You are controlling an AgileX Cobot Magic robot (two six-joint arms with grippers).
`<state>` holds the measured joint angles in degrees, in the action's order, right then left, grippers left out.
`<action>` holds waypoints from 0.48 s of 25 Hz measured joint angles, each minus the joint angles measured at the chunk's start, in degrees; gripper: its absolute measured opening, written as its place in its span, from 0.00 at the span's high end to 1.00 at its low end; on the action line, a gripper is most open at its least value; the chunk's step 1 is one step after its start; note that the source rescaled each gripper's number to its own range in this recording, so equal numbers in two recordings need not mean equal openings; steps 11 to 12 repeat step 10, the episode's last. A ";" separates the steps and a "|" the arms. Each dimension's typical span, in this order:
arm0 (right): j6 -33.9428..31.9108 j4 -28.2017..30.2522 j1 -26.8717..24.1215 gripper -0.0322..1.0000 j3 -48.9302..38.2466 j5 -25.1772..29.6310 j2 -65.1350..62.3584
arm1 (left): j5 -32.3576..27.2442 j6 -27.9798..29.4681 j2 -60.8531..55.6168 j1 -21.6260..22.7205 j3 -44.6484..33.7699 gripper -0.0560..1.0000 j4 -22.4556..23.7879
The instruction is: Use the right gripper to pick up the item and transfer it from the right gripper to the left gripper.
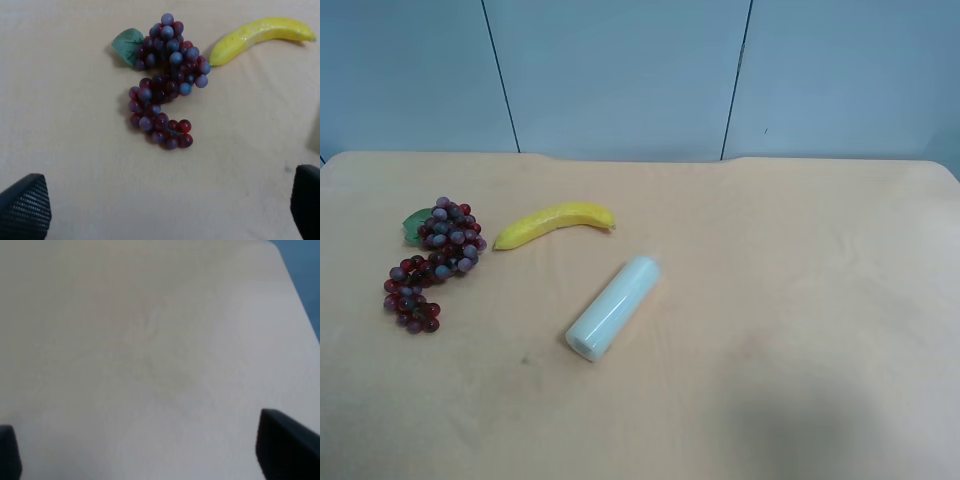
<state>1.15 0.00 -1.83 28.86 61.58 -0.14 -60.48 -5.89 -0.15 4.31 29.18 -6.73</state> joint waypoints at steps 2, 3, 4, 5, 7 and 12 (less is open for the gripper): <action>0.00 0.00 0.00 0.13 0.00 0.00 0.00 | 0.00 0.00 0.00 0.00 0.00 0.01 0.00; 0.00 0.00 0.00 0.13 0.00 0.00 0.00 | 0.00 0.00 0.00 0.00 0.00 0.01 0.00; 0.00 0.00 0.00 0.13 0.00 0.00 0.00 | 0.00 0.00 0.00 0.00 0.00 0.01 0.00; 0.00 0.00 0.00 0.13 0.00 0.00 0.00 | 0.00 0.00 0.00 0.00 0.00 0.01 0.00; 0.00 0.00 0.00 0.13 0.00 0.00 0.00 | 0.00 0.00 0.00 0.00 0.00 0.01 0.00; 0.00 0.00 0.00 0.13 0.00 0.00 0.00 | 0.00 0.00 0.00 0.00 0.00 0.01 0.00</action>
